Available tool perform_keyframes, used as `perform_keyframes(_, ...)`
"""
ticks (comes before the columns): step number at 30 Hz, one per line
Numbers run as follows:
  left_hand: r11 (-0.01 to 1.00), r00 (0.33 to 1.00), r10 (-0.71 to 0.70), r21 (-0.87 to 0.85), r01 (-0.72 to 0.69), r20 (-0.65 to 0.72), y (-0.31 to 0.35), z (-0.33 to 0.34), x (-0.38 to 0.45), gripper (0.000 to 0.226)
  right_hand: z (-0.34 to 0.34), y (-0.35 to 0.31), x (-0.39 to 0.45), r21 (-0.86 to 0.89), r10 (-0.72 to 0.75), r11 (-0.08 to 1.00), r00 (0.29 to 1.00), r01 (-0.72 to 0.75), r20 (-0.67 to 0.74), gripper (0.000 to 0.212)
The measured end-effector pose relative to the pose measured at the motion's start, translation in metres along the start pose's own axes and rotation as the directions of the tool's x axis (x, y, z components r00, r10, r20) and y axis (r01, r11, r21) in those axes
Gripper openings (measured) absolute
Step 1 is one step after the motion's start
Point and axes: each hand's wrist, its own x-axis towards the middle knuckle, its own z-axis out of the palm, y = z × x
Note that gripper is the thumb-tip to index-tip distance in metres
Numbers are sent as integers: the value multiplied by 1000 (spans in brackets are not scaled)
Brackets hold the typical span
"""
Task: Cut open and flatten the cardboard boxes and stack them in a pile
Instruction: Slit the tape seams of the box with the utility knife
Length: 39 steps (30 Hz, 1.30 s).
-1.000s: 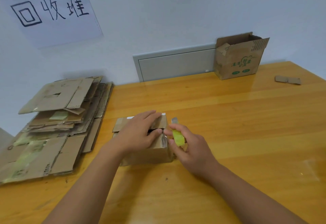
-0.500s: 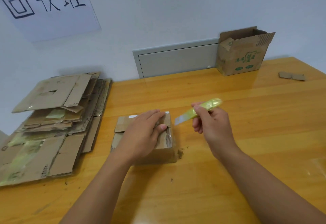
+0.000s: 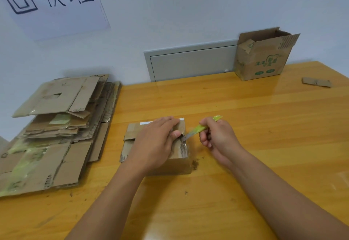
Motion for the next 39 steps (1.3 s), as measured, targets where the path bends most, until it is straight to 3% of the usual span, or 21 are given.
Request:
perform_keyframes(12, 999, 1000, 0, 38, 0, -6, 0, 1, 0, 42, 4, 12, 22, -3, -16, 1000, 1000, 16, -12, 17)
perform_keyframes(17, 998, 1000, 15, 63, -13, -20, 0, 1, 1, 42, 9, 4, 40, -83, -58, 995, 998, 58, 9, 27)
perform_keyframes(21, 995, 999, 43, 91, -40, -30, -2, 2, 1, 43, 19, 0, 64, -150, -60, 987, 998, 60, 4, 14)
perform_keyframes(29, 969, 960, 87, 247, -19, -266, -2, 0, 14, 48, 12, -5, 71, 30, -109, 993, 989, 113, -103, 18)
perform_keyframes(34, 962, 812, 173, 273, -17, -557, 0, 6, 11, 30, 0, 7, 26, 31, -237, 970, 963, 243, -129, 26)
perform_keyframes(37, 959, 794, 184, 282, -16, -580, 1, 5, 7, 19, -5, 11, 9, 79, -275, 955, 952, 287, -134, 22)
perform_keyframes(39, 967, 834, 148, 255, -10, -531, 0, 5, 5, 19, -9, 12, 4, 111, -281, 949, 950, 297, -137, 21)
